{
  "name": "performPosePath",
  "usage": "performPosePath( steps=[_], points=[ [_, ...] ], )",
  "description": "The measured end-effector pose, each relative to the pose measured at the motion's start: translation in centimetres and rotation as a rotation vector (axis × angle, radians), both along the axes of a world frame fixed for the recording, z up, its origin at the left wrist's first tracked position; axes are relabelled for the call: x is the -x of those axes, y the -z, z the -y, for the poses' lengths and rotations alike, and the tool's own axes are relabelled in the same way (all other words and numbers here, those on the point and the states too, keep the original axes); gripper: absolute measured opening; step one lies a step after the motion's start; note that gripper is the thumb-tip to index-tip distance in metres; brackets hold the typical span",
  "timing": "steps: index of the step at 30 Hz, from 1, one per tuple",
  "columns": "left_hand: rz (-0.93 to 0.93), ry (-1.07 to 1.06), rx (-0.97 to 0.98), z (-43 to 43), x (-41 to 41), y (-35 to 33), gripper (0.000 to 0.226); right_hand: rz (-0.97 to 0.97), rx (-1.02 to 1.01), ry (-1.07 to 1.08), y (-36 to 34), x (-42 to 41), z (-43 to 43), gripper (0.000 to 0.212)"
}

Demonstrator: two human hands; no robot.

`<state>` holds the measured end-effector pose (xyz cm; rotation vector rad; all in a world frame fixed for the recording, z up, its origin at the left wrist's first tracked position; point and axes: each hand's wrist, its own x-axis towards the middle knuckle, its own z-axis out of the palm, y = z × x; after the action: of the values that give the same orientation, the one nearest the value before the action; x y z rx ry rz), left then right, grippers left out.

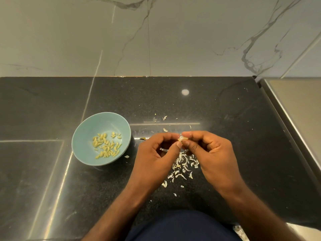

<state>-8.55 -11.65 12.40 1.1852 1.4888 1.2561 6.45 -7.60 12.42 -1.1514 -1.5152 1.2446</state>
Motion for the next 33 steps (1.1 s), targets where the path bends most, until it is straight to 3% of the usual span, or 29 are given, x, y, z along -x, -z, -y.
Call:
performPosePath(
  steps=[6, 12, 17, 19, 24, 28, 33],
  points=[
    [-0.060, -0.002, 0.001, -0.12, 0.34, 0.15, 0.012, 0.174, -0.188, -0.043, -0.44, -0.04, 0.03, 0.022],
    [0.067, -0.012, 0.067, -0.16, 0.31, 0.11, 0.013, 0.300, -0.374, -0.072, -0.20, -0.01, -0.08, 0.018],
    [0.029, -0.026, 0.077, -0.22, 0.56, 0.32, 0.009, 0.349, -0.527, -0.129, 0.13, -0.11, 0.02, 0.014],
    [0.023, -0.034, 0.072, -0.10, 0.58, 0.39, 0.010, 0.286, -0.432, -0.120, 0.09, 0.09, 0.35, 0.015],
    [0.130, -0.049, 0.083, 0.00, 0.74, 0.43, 0.014, -0.064, 0.143, -0.074, -0.50, 0.52, 0.52, 0.018],
    [0.185, -0.043, 0.084, 0.00, 0.58, 0.39, 0.013, -0.235, 0.359, -0.091, -0.47, 0.60, 0.36, 0.025],
    [-0.040, -0.042, -0.002, 0.01, 0.46, 0.33, 0.017, -0.302, 0.474, -0.076, -0.27, 0.57, 0.31, 0.026]
  ],
)
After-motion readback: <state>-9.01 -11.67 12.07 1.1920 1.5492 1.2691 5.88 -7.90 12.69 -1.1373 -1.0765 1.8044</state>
